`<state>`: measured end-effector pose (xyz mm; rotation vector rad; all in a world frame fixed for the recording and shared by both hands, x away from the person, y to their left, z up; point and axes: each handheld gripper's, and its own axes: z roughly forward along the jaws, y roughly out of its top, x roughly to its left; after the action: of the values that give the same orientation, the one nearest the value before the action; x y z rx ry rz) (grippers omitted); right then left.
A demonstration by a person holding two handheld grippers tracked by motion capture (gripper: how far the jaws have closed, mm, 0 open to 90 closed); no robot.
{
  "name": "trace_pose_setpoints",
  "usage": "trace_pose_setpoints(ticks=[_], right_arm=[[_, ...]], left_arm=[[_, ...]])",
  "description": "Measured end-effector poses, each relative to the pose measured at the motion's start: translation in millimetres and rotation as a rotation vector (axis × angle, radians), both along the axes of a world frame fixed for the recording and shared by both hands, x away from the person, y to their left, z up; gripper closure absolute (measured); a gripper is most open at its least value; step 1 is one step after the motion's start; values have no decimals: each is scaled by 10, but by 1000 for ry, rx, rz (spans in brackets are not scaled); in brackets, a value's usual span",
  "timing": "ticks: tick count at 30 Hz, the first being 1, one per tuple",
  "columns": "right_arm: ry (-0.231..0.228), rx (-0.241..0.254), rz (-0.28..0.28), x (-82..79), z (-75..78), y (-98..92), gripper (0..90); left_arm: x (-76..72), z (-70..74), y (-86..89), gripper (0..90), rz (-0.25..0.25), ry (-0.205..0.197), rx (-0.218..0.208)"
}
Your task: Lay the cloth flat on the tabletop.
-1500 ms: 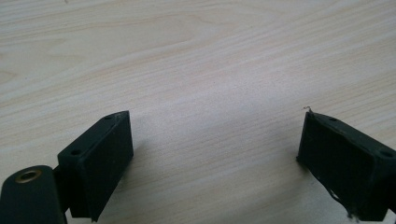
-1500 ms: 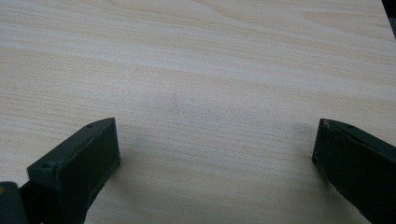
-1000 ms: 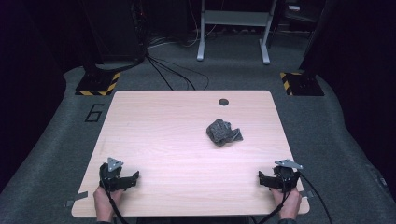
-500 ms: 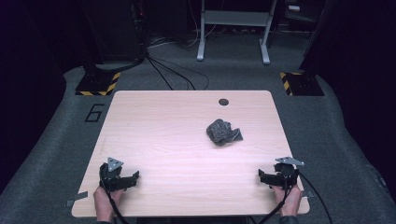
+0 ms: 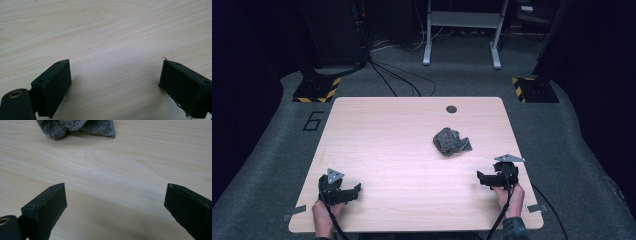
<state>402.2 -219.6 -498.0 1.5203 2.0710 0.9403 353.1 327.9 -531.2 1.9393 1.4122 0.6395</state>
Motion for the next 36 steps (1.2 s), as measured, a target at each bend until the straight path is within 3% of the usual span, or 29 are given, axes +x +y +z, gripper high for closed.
trace_pose_setpoints(ticks=[20, 21, 28, 29, 36], right_arm=[[-37, -13, 127, 484, 392, 436, 23], [-61, -1, 136, 522, 415, 483, 21], [-43, -18, 164, 698, 452, 616, 0], [-25, 3, 160, 768, 460, 658, 0], [-1, 12, 154, 990, 446, 764, 0]], left_arm=[[0, 2, 1, 102, -1, 3, 0], [0, 2, 2, 102, -2, 3, 1], [-1, 1, 0, 102, -1, 1, -1], [-1, 0, 0, 102, -1, 0, -1], [-1, 3, 2, 103, -2, 3, 1]])
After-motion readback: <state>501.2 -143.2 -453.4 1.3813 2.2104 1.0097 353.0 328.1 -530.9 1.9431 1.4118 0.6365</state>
